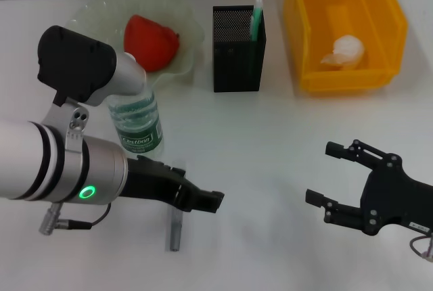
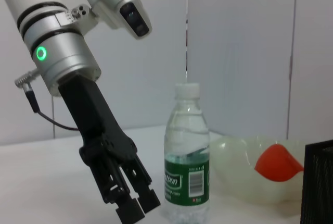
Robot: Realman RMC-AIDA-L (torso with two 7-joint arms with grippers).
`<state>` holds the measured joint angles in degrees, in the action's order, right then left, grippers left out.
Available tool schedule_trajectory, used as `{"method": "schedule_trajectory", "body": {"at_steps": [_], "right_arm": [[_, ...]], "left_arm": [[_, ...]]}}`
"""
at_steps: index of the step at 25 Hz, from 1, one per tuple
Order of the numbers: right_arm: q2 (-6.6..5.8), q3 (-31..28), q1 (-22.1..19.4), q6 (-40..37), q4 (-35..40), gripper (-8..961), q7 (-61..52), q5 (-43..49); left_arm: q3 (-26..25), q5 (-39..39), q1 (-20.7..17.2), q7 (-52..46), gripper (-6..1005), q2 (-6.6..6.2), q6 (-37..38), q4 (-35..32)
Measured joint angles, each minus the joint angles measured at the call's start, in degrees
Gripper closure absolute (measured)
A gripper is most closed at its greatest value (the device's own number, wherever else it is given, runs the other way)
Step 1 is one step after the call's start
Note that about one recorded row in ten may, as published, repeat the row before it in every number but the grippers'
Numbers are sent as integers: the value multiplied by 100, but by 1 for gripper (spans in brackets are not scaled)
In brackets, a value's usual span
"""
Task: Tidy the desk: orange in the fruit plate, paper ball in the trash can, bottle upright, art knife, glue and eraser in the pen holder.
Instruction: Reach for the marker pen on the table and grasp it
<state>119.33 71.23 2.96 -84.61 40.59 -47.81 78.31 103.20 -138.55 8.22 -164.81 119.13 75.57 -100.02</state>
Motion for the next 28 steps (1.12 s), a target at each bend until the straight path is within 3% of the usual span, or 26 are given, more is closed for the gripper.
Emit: {"method": "schedule_trajectory", "body": {"at_steps": [15, 18, 28], "right_arm": [[-6, -144, 97, -219, -450, 157, 244, -9], [-6, -145, 176, -198, -595, 159, 243, -9], [-6, -145, 279, -185, -737, 168, 251, 0]], "left_arm": [[-20, -302, 197, -26, 193, 5, -447, 495], [280, -720, 222, -26, 193, 4, -444, 494], [545, -869, 435, -26, 236, 5, -447, 778]]}}
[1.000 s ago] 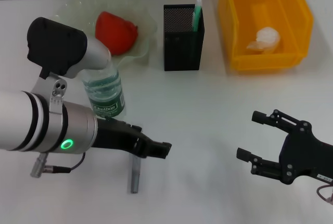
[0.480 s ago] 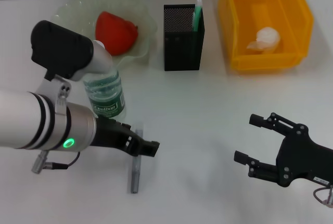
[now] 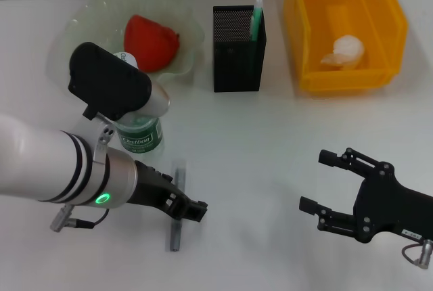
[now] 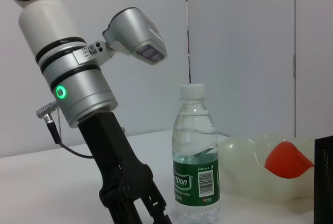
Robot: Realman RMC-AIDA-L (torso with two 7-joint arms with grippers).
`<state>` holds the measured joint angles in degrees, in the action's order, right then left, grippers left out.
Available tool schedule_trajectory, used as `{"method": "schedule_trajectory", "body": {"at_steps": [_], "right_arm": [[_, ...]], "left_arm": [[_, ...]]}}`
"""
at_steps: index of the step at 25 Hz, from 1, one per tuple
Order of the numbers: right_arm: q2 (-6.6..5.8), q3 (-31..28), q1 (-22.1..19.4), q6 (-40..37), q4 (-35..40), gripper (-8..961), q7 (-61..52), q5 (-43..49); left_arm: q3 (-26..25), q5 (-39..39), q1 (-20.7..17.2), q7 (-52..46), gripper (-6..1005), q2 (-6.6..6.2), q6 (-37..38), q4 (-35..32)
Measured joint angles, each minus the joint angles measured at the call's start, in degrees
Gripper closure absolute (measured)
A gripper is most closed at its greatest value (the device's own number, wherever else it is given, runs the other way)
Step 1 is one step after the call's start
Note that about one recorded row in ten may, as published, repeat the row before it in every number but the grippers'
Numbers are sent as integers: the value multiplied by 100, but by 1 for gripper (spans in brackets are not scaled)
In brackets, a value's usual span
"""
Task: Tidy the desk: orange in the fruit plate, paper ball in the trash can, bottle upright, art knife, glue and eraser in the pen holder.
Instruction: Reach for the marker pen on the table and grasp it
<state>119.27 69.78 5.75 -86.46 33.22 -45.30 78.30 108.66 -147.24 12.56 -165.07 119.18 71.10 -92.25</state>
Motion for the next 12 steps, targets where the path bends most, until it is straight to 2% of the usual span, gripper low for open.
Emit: {"method": "schedule_trajectory", "body": {"at_steps": [12], "right_arm": [[-10, 11, 22, -2, -64, 179, 15, 306]], "left_arm": [[69, -122, 81, 0, 299, 0, 45, 92]]}}
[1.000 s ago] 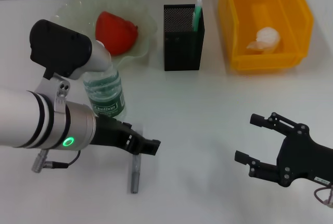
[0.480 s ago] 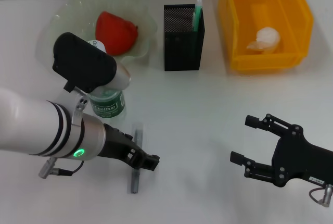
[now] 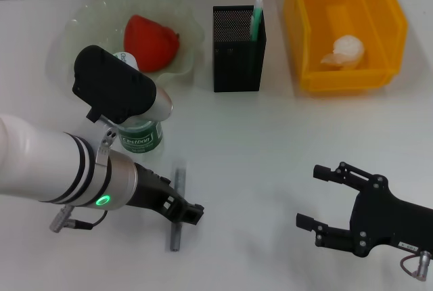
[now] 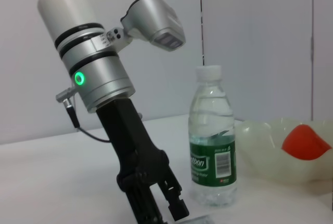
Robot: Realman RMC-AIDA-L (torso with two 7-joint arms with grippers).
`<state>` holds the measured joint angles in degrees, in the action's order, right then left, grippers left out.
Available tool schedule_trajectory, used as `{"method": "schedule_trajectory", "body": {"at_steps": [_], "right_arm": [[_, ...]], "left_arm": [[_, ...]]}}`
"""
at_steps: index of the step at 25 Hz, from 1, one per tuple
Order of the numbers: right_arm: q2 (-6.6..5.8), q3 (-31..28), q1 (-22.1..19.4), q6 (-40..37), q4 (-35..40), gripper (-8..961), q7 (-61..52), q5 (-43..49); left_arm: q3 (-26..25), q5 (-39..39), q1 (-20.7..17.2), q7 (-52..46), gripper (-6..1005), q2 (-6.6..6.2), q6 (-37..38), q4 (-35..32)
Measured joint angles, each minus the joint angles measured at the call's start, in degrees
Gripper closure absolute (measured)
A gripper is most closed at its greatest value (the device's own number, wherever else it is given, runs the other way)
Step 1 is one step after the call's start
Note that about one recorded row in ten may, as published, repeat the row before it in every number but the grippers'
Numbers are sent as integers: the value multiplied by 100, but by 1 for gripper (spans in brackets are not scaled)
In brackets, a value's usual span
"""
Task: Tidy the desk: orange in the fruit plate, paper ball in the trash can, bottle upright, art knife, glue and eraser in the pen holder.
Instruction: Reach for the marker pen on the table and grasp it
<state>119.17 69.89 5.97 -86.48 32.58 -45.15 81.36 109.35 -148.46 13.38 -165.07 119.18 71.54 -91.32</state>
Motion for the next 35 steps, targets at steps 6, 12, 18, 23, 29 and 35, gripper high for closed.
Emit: {"method": "schedule_trajectory", "body": {"at_steps": [6, 12, 18, 23, 29, 35], "right_arm": [[0, -11, 0, 9, -17, 185, -23, 11], [1, -11, 0, 10, -16, 190, -32, -4], [1, -11, 0, 10, -15, 196, -47, -15], [1, -11, 0, 9, -15, 200, -52, -19], [1, -11, 0, 9, -15, 206, -100, -32], [1, -51, -5, 9, -15, 211, -108, -15]], "left_arm": [[-2, 27, 31, -2, 331, 0, 56, 35], [0, 28, 47, -4, 362, 0, 102, 38], [-13, 28, 173, -7, 423, 0, 196, 157], [10, 22, 194, -7, 531, 0, 207, 170], [68, -9, 274, -7, 625, 0, 267, 196], [75, -17, 386, -3, 688, 0, 422, 202]]}}
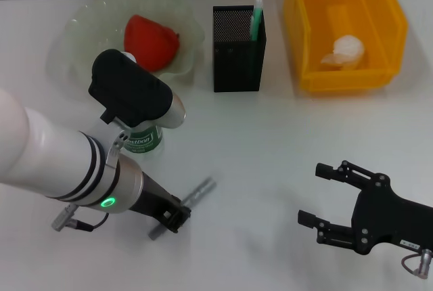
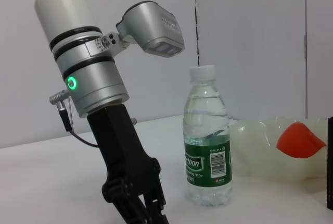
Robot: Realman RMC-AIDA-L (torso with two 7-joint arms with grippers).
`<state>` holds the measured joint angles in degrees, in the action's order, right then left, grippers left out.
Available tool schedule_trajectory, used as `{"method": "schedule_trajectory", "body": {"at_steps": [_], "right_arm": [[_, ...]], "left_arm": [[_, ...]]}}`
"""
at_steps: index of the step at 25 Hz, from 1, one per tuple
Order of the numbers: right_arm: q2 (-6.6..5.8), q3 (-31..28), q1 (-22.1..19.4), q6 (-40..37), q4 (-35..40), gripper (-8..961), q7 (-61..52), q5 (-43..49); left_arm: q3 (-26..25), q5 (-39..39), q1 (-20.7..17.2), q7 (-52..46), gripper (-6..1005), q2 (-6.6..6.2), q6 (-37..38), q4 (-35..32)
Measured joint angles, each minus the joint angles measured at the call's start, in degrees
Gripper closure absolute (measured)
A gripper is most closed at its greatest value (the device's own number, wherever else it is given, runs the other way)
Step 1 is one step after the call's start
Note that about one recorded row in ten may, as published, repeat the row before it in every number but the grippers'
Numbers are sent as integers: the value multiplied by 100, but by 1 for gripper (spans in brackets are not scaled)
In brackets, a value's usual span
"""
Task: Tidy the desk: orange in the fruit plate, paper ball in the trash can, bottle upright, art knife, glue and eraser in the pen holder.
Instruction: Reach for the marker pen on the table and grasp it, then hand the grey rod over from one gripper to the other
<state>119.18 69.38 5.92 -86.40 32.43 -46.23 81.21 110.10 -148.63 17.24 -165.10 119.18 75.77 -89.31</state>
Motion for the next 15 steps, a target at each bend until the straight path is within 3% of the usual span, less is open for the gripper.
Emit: {"method": "schedule_trajectory", "body": {"at_steps": [11, 15], "right_arm": [[0, -100, -36, -5, 0, 221, -13, -13], [2, -468, -59, -75, -54, 225, -23, -22]], "left_arm": [[30, -11, 119, 5, 857, 0, 96, 71], [54, -30, 70, 12, 856, -1, 154, -215]]}}
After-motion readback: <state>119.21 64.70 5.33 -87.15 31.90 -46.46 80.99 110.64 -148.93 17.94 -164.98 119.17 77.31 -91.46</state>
